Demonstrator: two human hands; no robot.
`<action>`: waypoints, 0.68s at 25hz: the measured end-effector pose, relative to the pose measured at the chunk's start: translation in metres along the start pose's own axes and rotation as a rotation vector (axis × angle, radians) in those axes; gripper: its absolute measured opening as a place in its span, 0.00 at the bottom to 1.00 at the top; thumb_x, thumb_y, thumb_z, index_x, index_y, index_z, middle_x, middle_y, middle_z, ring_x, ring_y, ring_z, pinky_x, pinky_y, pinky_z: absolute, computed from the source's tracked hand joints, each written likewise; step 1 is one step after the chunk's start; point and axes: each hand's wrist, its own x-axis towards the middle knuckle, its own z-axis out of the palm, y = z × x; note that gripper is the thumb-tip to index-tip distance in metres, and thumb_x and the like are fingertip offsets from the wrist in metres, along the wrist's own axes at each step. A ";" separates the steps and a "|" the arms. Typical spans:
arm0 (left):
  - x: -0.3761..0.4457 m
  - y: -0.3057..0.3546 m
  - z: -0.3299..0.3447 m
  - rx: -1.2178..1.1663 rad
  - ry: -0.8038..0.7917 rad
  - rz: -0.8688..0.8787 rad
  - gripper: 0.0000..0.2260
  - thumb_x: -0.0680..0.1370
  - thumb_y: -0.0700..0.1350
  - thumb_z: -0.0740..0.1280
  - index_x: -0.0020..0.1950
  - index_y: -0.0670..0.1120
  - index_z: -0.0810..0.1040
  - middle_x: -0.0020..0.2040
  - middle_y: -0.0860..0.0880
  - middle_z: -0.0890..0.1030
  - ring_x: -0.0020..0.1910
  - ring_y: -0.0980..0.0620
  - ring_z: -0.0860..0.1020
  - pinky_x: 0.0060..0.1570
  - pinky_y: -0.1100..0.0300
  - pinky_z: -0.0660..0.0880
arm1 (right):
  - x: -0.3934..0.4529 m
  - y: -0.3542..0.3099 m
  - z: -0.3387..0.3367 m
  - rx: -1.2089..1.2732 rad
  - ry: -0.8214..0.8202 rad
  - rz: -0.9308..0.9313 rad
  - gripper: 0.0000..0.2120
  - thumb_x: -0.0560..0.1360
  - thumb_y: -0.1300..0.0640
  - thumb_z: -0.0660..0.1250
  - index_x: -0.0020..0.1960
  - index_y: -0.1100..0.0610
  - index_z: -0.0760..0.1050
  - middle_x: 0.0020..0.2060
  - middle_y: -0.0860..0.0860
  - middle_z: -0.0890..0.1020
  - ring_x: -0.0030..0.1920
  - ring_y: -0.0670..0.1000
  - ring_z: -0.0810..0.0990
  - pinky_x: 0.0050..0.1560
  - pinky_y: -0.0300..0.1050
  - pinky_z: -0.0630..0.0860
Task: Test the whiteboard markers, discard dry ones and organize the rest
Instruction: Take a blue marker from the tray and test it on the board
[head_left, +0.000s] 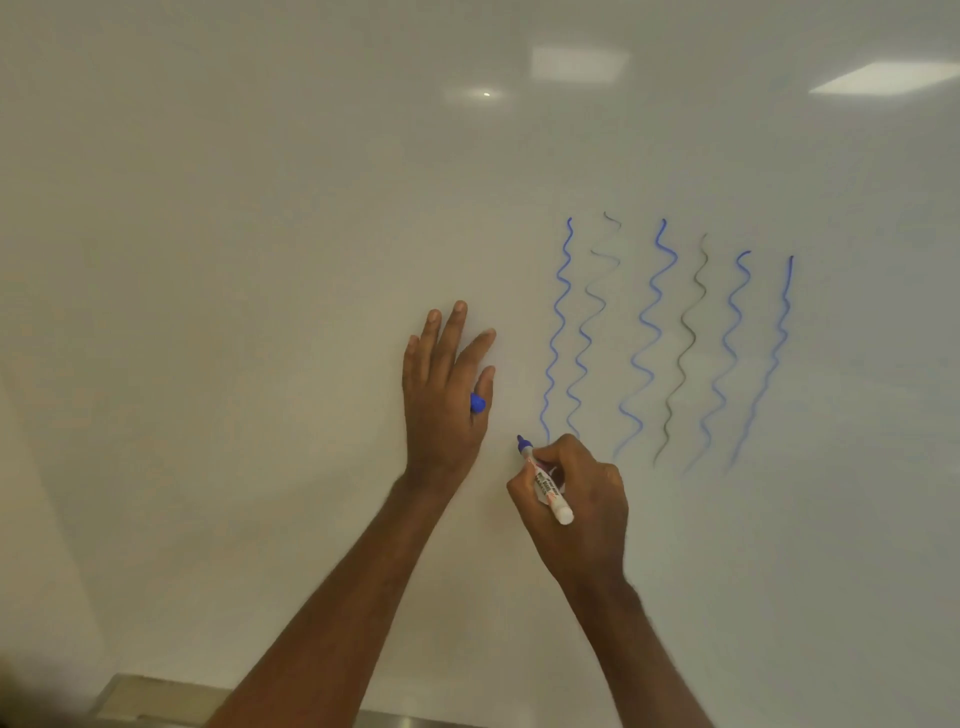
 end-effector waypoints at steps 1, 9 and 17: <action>-0.007 0.006 -0.003 -0.092 0.015 -0.050 0.11 0.83 0.45 0.66 0.64 0.47 0.81 0.77 0.47 0.70 0.79 0.45 0.63 0.76 0.47 0.61 | -0.005 0.000 -0.005 0.064 -0.019 0.053 0.08 0.72 0.54 0.71 0.43 0.46 0.72 0.31 0.43 0.78 0.32 0.46 0.75 0.36 0.43 0.72; -0.077 0.076 -0.053 -0.925 -0.136 -1.061 0.24 0.78 0.61 0.63 0.35 0.42 0.79 0.32 0.47 0.81 0.33 0.55 0.78 0.44 0.64 0.77 | -0.057 0.006 -0.041 0.551 -0.085 0.232 0.07 0.80 0.65 0.69 0.50 0.53 0.79 0.37 0.48 0.79 0.35 0.53 0.75 0.34 0.42 0.71; -0.138 0.112 -0.071 -1.522 -0.175 -1.612 0.23 0.82 0.63 0.55 0.42 0.47 0.75 0.48 0.45 0.84 0.43 0.45 0.82 0.51 0.48 0.77 | -0.122 0.012 -0.082 0.631 -0.203 0.418 0.07 0.79 0.56 0.68 0.55 0.53 0.82 0.48 0.50 0.85 0.43 0.52 0.82 0.40 0.41 0.79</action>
